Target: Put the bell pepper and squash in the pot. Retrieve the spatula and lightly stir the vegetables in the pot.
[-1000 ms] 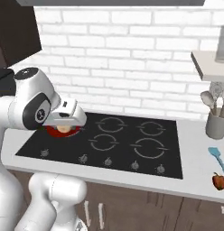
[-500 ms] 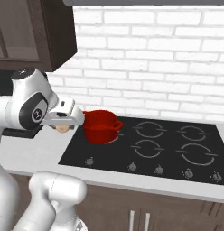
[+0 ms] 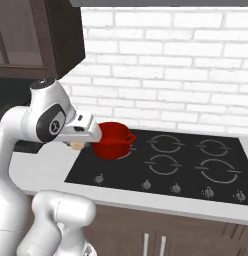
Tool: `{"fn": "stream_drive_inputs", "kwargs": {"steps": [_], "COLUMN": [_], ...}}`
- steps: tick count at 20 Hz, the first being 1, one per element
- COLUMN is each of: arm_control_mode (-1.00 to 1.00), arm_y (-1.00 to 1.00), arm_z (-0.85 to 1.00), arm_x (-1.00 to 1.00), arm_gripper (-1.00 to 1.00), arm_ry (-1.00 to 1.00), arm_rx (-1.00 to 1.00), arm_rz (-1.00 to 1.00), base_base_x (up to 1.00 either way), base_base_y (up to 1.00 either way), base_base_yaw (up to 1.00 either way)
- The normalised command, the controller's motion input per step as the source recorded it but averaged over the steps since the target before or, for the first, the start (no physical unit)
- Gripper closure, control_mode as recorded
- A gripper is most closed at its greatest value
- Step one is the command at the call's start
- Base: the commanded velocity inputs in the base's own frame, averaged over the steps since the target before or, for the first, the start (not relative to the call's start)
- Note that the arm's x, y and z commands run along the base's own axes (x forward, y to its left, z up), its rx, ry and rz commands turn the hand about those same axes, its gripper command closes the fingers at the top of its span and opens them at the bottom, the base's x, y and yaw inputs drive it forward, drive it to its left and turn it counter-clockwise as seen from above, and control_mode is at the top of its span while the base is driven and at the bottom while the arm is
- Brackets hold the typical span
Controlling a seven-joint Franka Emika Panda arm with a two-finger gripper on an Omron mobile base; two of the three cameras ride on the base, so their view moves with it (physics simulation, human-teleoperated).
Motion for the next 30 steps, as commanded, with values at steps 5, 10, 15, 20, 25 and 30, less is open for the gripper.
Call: {"fn": "stream_drive_inputs", "kwargs": {"steps": [5, 10, 15, 20, 25, 30], "arm_control_mode": [-1.00, -1.00, -1.00, -1.00, -1.00, -1.00], "arm_y": [0.09, 0.00, -0.05, 0.00, 0.00, 0.00], "arm_z": [-0.17, -0.16, -0.53, -0.53, -0.38, -0.54], "arm_x": [0.56, 1.00, 1.00, 0.92, 0.71, 0.69], "arm_gripper": [1.00, 1.00, 1.00, 1.00, 1.00, 1.00], "arm_ry": [0.04, 0.17, 0.19, 0.07, 0.00, 0.00], "arm_rx": [0.01, 0.16, 0.14, 0.02, 0.00, -0.02], "arm_rz": [0.00, 0.00, 0.00, 0.00, 0.00, 0.00], "base_base_x": [0.00, 0.00, 0.00, 0.00, 0.00, 0.00], "base_base_y": [0.00, 0.00, 0.00, 0.00, 0.00, 0.00], "base_base_yaw": [0.00, 0.00, 0.00, 0.00, 0.00, 0.00]}}
